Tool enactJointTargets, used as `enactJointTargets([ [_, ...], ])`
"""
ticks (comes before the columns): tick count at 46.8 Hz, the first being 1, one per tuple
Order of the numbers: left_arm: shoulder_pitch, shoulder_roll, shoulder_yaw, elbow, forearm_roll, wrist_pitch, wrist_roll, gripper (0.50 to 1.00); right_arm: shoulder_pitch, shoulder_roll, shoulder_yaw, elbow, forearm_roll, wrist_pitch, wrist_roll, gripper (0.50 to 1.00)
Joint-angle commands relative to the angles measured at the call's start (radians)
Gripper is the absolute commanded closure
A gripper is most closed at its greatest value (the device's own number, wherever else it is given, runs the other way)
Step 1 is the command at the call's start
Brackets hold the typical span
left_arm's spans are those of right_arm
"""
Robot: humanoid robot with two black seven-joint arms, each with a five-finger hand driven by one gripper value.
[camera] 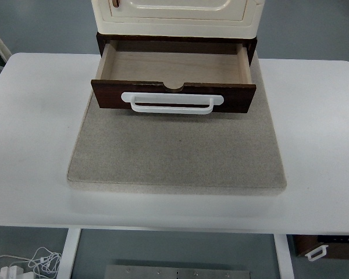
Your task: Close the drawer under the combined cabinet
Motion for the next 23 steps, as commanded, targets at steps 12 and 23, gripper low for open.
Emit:
enactJointTargets([
  [12, -0.009, 0.112, 0.089, -0.263, 0.053, 0.013, -0.001, 0.500, 0.001, 0.000, 0.000, 0.000, -0.001, -0.001, 0.000, 0.548],
  [23, -0.075, 0.172, 0.238, -0.421, 0.059, 0.012, 0.002, 0.500, 0.001, 0.000, 0.000, 0.000, 0.001, -0.001, 0.000, 0.548],
])
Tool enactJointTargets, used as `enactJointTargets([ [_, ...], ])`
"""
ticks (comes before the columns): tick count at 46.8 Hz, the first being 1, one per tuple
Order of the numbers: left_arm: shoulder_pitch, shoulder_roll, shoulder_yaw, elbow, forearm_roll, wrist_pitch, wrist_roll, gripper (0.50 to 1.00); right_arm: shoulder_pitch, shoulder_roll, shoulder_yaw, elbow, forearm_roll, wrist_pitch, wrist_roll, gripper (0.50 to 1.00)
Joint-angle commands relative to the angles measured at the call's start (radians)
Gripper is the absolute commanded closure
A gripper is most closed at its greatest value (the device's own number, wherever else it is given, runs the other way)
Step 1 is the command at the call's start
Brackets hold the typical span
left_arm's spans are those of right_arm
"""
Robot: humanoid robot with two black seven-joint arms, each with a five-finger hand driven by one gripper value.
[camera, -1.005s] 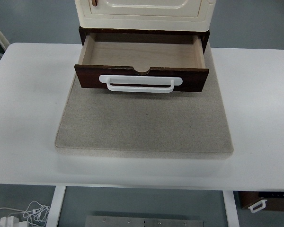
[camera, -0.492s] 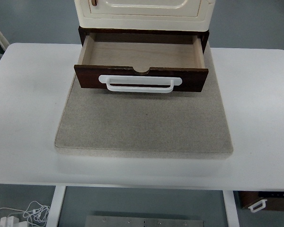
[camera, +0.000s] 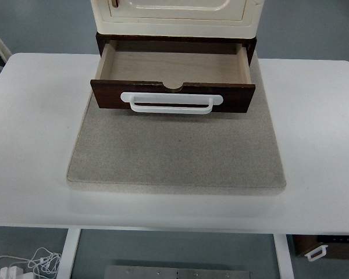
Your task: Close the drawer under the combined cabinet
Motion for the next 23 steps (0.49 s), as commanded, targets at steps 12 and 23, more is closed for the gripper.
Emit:
enactJointTargets([
  [12, -0.068, 0.007, 0.226, -0.162, 0.009, -0.005, 0.015, 0.500, 0.001, 0.000, 0.000, 0.000, 0.001, 0.001, 0.000, 0.548],
  [23, -0.123, -0.004, 0.464, -0.192, 0.028, -0.016, 0.026, 0.500, -0.001, 0.000, 0.000, 0.000, 0.001, 0.001, 0.000, 0.548],
])
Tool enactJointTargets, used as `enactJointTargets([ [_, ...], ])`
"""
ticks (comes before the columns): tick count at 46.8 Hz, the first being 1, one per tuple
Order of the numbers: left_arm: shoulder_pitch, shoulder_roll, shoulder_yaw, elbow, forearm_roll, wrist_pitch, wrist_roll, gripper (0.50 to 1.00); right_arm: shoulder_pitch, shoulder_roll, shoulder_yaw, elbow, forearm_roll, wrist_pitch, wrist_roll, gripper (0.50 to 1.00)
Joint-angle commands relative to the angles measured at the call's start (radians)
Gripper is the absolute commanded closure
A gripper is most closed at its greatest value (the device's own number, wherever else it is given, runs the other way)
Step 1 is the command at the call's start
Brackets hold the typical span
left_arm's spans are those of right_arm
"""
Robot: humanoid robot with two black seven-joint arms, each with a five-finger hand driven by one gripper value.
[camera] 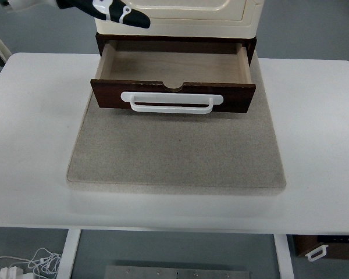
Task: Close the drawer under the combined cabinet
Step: 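Swing the left hand in and lower it in front of the open drawer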
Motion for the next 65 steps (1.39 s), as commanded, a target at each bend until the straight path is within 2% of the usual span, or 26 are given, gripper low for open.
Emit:
enactJointTargets([
  [1, -0.017, -0.006, 0.066, -0.004, 0.020, -0.016, 0.011, 0.500, 0.000, 0.000, 0.000, 0.000, -0.001, -0.001, 0.000, 0.548],
  [9, -0.020, -0.032, 0.116, -0.042, 0.089, -0.074, 0.049, 0.500, 0.000, 0.000, 0.000, -0.001, -0.001, -0.001, 0.000, 0.548],
  [24, -0.040, -0.099, 0.240, -0.042, 0.160, -0.120, 0.128, 0.500, 0.000, 0.000, 0.000, 0.000, 0.001, 0.001, 0.000, 0.548],
  [36, -0.141, -0.164, 0.349, -0.042, 0.160, -0.155, 0.233, 0.500, 0.000, 0.000, 0.000, 0.000, -0.001, 0.001, 0.000, 0.548],
  [47, -0.159, -0.242, 0.425, -0.036, 0.161, -0.162, 0.307, 0.500, 0.000, 0.000, 0.000, 0.000, -0.001, -0.001, 0.000, 0.548],
  [56, -0.149, -0.309, 0.432, 0.030, 0.161, -0.165, 0.390, 0.500, 0.000, 0.000, 0.000, 0.000, 0.001, 0.001, 0.000, 0.548],
  [65, -0.130, -0.357, 0.431, 0.082, 0.161, -0.139, 0.436, 0.500, 0.001, 0.000, 0.000, 0.000, -0.001, 0.001, 0.000, 0.548],
])
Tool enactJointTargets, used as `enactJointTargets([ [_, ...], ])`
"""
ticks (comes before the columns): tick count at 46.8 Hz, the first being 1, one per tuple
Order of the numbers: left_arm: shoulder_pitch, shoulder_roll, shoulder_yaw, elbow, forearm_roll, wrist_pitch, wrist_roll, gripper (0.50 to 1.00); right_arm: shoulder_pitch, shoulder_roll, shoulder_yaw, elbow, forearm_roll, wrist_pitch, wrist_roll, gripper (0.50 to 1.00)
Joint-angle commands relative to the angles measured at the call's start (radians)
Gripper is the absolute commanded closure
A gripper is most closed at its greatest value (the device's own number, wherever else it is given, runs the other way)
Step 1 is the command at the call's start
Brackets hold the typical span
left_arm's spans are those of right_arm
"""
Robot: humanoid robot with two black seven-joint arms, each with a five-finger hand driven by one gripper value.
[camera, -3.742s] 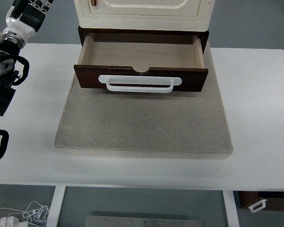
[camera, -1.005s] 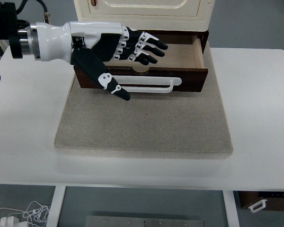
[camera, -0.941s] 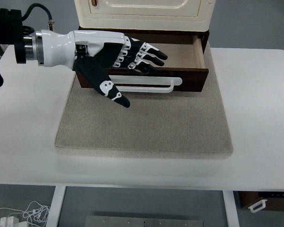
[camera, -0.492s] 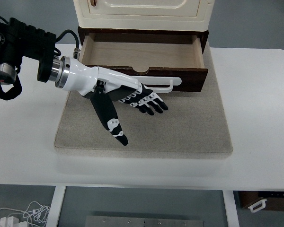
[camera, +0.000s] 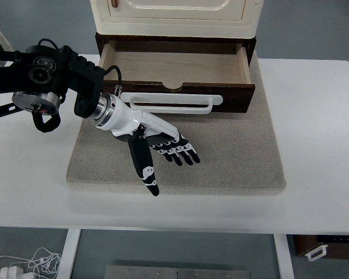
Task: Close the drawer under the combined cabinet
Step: 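Swing the left hand in and lower it in front of the open drawer, then push the drawer front with the left hand toward the cabinet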
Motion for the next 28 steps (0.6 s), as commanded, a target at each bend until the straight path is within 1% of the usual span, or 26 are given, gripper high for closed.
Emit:
enactJointTargets([
  [1, 0.005, -0.013, -0.002, 0.020, 0.001, 0.008, 0.034, 0.500, 0.001, 0.000, 0.000, 0.000, -0.001, -0.001, 0.000, 0.548],
  [5, 0.007, -0.028, -0.003, 0.044, -0.001, 0.009, 0.054, 0.500, 0.001, 0.000, 0.000, -0.002, -0.001, -0.001, 0.000, 0.548],
  [12, -0.008, -0.051, -0.014, 0.069, -0.001, 0.011, 0.063, 0.500, -0.001, 0.000, 0.000, -0.002, -0.001, -0.001, 0.000, 0.548],
  [16, -0.013, -0.064, -0.017, 0.081, -0.002, 0.011, 0.085, 0.500, -0.001, 0.000, 0.000, 0.000, -0.001, 0.001, 0.000, 0.548],
  [24, -0.011, -0.084, -0.023, 0.092, 0.001, 0.014, 0.106, 0.500, -0.001, 0.000, 0.000, 0.000, 0.001, -0.001, 0.000, 0.548],
  [28, -0.013, -0.096, -0.025, 0.118, 0.001, 0.014, 0.115, 0.500, -0.001, 0.000, 0.000, 0.000, -0.001, 0.001, 0.000, 0.548],
])
